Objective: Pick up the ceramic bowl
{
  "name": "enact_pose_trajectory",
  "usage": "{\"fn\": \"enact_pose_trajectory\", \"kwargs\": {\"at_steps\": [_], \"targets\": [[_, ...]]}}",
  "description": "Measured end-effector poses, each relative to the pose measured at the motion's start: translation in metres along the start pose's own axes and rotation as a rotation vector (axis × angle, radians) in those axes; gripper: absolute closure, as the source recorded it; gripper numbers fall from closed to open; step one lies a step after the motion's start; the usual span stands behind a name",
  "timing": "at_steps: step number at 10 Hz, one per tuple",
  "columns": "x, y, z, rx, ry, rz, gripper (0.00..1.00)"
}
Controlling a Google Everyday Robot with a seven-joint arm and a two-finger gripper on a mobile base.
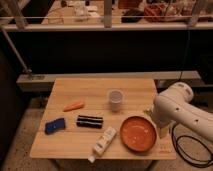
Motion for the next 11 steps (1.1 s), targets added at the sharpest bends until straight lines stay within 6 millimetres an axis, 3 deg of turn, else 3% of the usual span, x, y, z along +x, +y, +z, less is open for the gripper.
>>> {"fn": "enact_pose_trajectory", "kwargs": {"at_steps": [11], "targets": [[-0.016,0.009,0.034,0.019,-0.036,-0.138,0.2]]}}
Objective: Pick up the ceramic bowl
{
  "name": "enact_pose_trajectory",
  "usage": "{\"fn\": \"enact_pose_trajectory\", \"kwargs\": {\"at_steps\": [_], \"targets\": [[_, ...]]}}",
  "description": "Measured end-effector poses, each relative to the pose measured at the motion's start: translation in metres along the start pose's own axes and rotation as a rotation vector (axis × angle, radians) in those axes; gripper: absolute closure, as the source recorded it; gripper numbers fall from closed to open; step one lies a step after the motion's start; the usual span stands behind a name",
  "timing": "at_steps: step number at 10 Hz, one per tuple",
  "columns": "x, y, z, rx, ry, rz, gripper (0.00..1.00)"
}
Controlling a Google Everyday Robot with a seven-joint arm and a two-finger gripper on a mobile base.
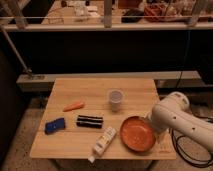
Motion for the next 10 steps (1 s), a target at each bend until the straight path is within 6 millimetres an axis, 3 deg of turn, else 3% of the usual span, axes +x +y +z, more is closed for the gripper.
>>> {"fn": "enact_pose_trajectory", "kwargs": {"at_steps": [10], "targets": [[-0.005,0.018,0.06,0.0,-0.073,-0.017,0.2]]}}
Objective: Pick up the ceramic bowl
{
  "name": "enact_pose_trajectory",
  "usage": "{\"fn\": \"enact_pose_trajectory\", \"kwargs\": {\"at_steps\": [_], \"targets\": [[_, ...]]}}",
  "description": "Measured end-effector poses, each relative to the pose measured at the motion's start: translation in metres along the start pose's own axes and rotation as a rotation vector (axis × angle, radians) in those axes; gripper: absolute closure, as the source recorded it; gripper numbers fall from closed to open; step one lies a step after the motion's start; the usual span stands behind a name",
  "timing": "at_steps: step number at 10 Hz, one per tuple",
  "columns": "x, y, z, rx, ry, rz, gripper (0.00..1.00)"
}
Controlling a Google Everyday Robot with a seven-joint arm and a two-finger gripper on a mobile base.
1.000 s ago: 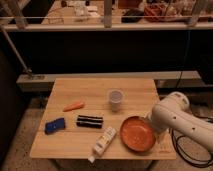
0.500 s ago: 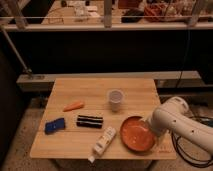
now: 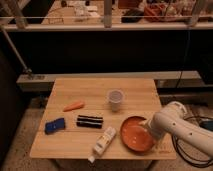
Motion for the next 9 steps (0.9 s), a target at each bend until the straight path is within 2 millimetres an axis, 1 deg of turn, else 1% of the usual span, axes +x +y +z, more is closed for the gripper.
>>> {"fn": "enact_pose_trajectory", "kwargs": {"at_steps": [3,5,8,9], "targets": [[-0.002,0.003,0.012,-0.001,-0.016,-0.005,0.2],[-0.003,0.009,0.023,-0.005,-0.024,-0.002,0.2],[-0.005,0.01,0.032,-0.005,-0.036,-0.001,0.2],[-0.006,0.01,0.035,-0.006,-0.041,-0.003,0.22]]}}
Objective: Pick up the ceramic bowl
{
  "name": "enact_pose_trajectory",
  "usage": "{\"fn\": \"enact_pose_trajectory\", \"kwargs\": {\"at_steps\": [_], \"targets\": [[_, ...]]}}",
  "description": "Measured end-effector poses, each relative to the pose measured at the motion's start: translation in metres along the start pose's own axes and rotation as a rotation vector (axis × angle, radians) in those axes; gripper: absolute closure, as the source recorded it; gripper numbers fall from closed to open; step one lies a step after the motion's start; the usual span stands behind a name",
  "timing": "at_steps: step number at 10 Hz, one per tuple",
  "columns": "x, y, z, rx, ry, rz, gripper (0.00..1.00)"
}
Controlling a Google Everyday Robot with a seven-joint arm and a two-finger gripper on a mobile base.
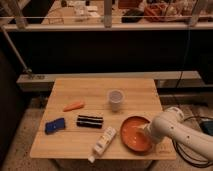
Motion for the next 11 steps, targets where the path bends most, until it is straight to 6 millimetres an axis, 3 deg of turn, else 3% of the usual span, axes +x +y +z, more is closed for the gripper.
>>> {"fn": "enact_pose_trajectory", "kwargs": {"at_steps": [1,6,8,11], "targets": [[0.0,0.001,0.002,0.0,-0.003,0.0,0.27],[-0.003,0.005,0.008,0.003,-0.022,-0.003,0.79],[-0.004,0.007,0.002,0.017,-0.021,-0.008,0.94],[-0.002,0.004,-0.025,0.04,-0.017,-0.016,0.94]]}}
